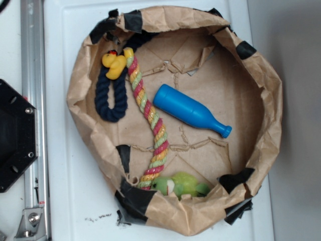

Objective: Grab the green animal.

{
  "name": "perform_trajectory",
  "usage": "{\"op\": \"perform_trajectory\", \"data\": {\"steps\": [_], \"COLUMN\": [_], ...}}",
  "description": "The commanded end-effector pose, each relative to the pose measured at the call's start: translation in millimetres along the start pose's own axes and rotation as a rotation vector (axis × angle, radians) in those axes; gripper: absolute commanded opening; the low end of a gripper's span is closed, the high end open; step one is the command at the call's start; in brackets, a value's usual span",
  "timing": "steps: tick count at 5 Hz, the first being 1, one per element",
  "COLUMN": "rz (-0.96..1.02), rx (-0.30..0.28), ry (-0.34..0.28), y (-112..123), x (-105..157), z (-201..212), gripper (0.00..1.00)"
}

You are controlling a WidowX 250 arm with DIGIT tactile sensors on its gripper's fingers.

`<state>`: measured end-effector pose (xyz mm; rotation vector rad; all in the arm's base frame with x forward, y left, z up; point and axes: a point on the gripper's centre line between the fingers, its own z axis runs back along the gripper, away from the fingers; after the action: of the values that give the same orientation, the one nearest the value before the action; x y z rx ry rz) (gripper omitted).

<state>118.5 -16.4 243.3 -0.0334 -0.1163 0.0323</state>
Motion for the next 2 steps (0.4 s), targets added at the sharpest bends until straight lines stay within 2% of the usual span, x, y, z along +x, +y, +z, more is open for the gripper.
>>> {"op": "perform_trajectory", "data": {"steps": [1, 2], "rz": [0.0, -0.096], "rx": [0.0, -0.147], "ry": [0.0, -0.025], "y": [0, 6], "x": [0, 43], "z": [0, -24], "gripper": [1.0, 1.0]}}
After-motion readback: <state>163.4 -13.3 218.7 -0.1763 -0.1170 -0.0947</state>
